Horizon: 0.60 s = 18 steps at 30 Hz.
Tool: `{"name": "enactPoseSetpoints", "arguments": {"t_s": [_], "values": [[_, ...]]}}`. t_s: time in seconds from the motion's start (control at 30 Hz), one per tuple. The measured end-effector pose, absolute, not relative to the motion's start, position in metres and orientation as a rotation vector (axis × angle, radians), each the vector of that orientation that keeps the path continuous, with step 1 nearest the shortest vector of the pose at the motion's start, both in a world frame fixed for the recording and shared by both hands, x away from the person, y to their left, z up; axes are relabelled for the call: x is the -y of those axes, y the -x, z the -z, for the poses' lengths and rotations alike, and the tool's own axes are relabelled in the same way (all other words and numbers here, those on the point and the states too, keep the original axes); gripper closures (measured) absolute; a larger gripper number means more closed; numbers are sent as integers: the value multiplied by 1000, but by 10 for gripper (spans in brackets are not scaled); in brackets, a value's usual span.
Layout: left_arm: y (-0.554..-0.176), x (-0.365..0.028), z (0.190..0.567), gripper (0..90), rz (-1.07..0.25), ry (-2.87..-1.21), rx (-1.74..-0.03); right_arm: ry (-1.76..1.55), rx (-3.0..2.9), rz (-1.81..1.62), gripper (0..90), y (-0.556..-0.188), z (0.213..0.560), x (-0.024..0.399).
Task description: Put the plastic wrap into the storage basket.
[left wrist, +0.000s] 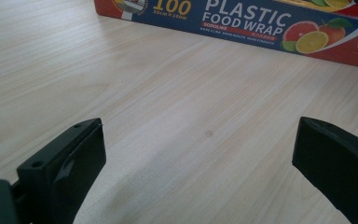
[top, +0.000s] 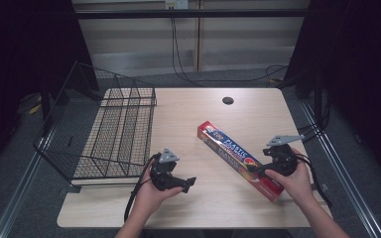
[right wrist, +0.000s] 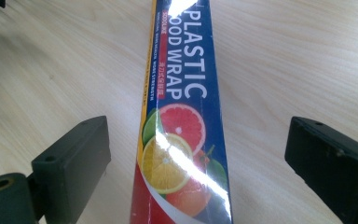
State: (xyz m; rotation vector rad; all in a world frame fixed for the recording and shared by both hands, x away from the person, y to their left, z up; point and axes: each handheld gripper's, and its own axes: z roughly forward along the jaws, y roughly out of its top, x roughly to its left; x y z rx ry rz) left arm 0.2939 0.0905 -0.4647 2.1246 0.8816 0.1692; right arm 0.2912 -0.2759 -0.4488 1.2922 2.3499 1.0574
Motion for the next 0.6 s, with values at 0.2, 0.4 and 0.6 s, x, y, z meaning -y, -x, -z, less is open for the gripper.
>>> {"name": "enactPoseSetpoints", "arguments": {"t_s": [0.2,0.4,0.6], "values": [[-295,-91,465,29,-156,-2123,-880,-1267,-2350,-1049,66,-296,447,270],[-293,-88,465,32,-153,-2133,-874,-1263,-2358,-1044,90,-301,447,262],[-292,-89,465,34,-142,-2136,-863,-1276,-2380,-1005,90,-307,454,256]]}}
